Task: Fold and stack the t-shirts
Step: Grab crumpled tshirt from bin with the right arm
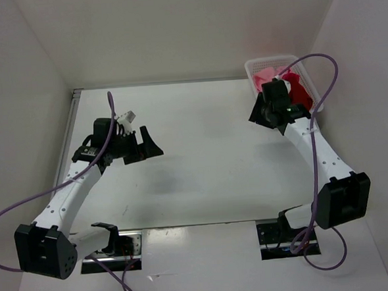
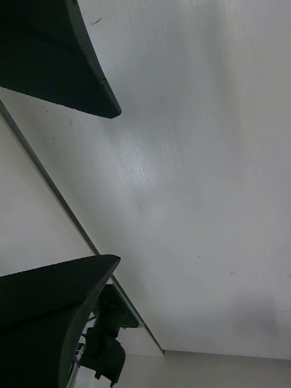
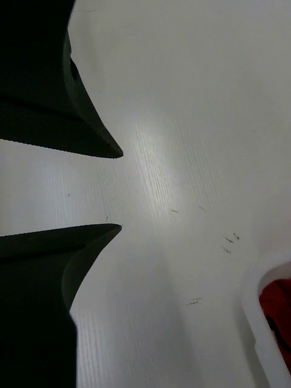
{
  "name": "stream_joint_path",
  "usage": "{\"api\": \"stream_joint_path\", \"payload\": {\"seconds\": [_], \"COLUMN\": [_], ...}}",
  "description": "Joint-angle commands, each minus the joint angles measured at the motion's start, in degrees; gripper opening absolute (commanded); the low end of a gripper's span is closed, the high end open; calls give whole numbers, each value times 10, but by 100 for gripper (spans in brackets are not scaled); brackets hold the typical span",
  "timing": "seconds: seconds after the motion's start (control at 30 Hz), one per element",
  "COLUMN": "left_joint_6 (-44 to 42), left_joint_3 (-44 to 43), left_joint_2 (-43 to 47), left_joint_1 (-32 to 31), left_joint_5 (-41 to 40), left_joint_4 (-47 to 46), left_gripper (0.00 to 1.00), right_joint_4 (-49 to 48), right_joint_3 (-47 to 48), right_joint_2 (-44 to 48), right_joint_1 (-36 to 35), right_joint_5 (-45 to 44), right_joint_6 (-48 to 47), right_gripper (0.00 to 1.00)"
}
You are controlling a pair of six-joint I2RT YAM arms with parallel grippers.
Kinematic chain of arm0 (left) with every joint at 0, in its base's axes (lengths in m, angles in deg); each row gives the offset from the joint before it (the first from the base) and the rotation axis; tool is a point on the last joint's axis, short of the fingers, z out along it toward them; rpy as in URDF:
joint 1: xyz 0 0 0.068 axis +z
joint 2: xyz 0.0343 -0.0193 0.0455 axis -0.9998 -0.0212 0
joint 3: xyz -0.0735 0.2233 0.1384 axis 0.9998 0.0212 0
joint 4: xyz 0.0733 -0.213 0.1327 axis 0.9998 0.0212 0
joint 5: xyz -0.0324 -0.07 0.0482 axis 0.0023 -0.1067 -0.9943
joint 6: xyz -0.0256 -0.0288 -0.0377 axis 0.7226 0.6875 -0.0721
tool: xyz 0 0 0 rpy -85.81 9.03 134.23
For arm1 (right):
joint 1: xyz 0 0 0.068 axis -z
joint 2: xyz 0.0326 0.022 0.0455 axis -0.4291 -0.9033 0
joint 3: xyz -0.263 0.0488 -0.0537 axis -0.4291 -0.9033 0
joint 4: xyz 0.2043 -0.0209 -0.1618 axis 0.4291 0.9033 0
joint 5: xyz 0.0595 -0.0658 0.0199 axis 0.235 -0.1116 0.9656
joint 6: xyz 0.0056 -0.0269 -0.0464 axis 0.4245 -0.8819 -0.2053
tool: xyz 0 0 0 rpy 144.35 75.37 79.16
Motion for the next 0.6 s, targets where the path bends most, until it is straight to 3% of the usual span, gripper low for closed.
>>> {"api": "stream_joint_path", "payload": {"seconds": [0.0,0.3,0.4,0.5,0.57], "left_joint_6": [-23,6,-9,-9,-9], "left_joint_3": [-37,-37,-42,-36,-20], "left_joint_2": [-5,14,14,14,14], "left_joint_1": [-6,-18,-18,-18,-18], "left_joint_5": [27,45,56,67,119], "left_joint_4": [-1,-12,-17,-22,-49], "left_gripper": [100,100,100,100,100], "right_joint_4": [0,7,1,1,7], "right_joint_3": [35,91,133,180,216], "right_joint_2": [8,-39,-72,-121,-159], "right_joint_1": [35,151,175,205,218], "right_joint_5": [-32,-56,-97,-123,-129], "right_joint_6": [0,-23,-23,-23,-23], "right_gripper": [50,6,1,0,3]}}
